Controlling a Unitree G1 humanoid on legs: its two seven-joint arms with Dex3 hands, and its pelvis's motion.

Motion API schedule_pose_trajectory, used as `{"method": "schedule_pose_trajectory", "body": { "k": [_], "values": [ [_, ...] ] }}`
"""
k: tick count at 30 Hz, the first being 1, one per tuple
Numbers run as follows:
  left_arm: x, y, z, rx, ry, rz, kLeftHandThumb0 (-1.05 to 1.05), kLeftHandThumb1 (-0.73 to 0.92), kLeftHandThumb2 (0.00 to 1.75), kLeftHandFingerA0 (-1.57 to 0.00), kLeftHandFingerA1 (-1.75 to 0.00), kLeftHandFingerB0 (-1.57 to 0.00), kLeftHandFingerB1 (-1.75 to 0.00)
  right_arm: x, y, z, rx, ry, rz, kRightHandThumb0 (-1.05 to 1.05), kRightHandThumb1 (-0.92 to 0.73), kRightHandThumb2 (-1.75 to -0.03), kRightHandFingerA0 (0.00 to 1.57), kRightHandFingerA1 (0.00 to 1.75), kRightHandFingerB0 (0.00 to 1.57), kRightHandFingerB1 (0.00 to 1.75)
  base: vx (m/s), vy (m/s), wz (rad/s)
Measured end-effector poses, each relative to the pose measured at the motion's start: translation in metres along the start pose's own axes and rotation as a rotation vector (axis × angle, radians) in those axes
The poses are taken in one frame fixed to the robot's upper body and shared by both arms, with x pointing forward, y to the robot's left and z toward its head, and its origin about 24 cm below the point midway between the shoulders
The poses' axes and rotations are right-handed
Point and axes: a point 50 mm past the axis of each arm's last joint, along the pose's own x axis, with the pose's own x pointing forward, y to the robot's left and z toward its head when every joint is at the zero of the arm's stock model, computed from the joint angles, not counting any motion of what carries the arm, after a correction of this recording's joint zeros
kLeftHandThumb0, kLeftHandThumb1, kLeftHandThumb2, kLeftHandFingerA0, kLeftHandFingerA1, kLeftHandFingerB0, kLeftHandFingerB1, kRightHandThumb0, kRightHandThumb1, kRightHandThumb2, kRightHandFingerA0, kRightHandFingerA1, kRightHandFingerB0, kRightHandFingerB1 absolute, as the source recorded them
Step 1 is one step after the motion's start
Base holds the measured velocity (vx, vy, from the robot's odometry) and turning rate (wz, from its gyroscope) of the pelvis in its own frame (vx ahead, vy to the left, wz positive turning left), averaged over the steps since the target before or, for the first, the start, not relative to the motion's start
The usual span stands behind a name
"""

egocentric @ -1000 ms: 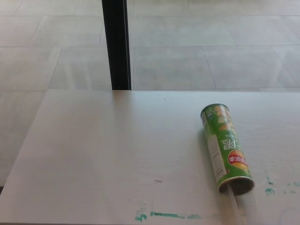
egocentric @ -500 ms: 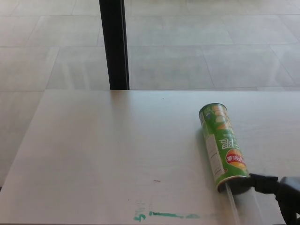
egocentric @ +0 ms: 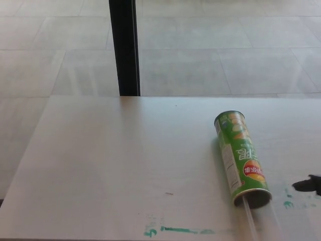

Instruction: Use the finger on the right hand of the robot to pull out the chips tray kept inside a container in the middle of the desk

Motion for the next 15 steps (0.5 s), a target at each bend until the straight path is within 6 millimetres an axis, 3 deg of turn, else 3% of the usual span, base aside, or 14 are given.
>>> {"method": "schedule_pose_trajectory", "body": {
  "k": [1,2,3,4,5,10,14,15],
  "values": [
    [0.000,0.000,0.000,0.000,0.000,0.000,-0.68,0.72,0.62,-0.40,-0.65,-0.40,-0.47,-0.004,-0.004,-0.004,0.003,0.015,-0.014,0.11,-0.37,-0.92,1.04,1.22,0.11,0.49,0.00,0.000,0.00],
    [0.000,0.000,0.000,0.000,0.000,0.000,-0.68,0.72,0.62,-0.40,-0.66,-0.42,-0.48,-0.007,-0.008,-0.007,0.007,0.027,-0.030,0.10,-0.48,-0.69,0.78,1.75,0.25,0.36,0.00,0.000,0.00],
    [0.000,0.000,0.000,0.001,0.000,0.000,-0.68,0.72,0.62,-0.40,-0.66,-0.42,-0.48,-0.012,-0.013,-0.011,0.015,0.043,-0.055,0.10,-0.48,-0.69,0.78,1.75,0.25,0.36,0.00,0.000,0.00],
    [0.000,0.000,0.000,0.001,0.000,0.000,-0.67,0.73,0.62,-0.40,-0.66,-0.40,-0.47,-0.015,-0.018,-0.014,0.021,0.054,-0.076,0.05,-0.52,-0.63,0.92,1.75,0.30,0.36,0.00,0.000,0.00],
    [0.000,0.000,0.000,0.001,0.000,0.000,-0.66,0.75,0.63,-0.37,-0.64,-0.35,-0.41,-0.019,-0.021,-0.016,0.025,0.062,-0.093,-0.03,-0.52,-0.64,0.80,1.73,0.29,0.35,0.00,0.000,0.00],
    [0.000,0.000,0.000,0.001,0.001,-0.001,-0.67,0.74,0.62,-0.42,-0.66,-0.38,-0.43,-0.040,-0.040,-0.035,0.060,0.129,-0.196,-0.08,-0.52,-0.63,0.79,1.68,0.32,0.34,0.00,0.000,0.00],
    [0.000,0.000,-0.001,0.000,0.005,0.000,-0.67,0.74,0.62,-0.39,-0.67,-0.38,-0.46,-0.061,-0.044,-0.057,0.128,0.203,-0.267,-0.11,-0.51,-0.64,0.80,1.69,0.33,0.44,0.00,0.000,0.00],
    [0.000,0.000,-0.001,0.000,0.007,0.001,-0.68,0.74,0.62,-0.38,-0.67,-0.36,-0.45,-0.067,-0.043,-0.064,0.153,0.224,-0.280,-0.21,-0.45,-0.74,1.02,1.51,0.32,0.52,0.00,0.000,0.00]
  ]
}}
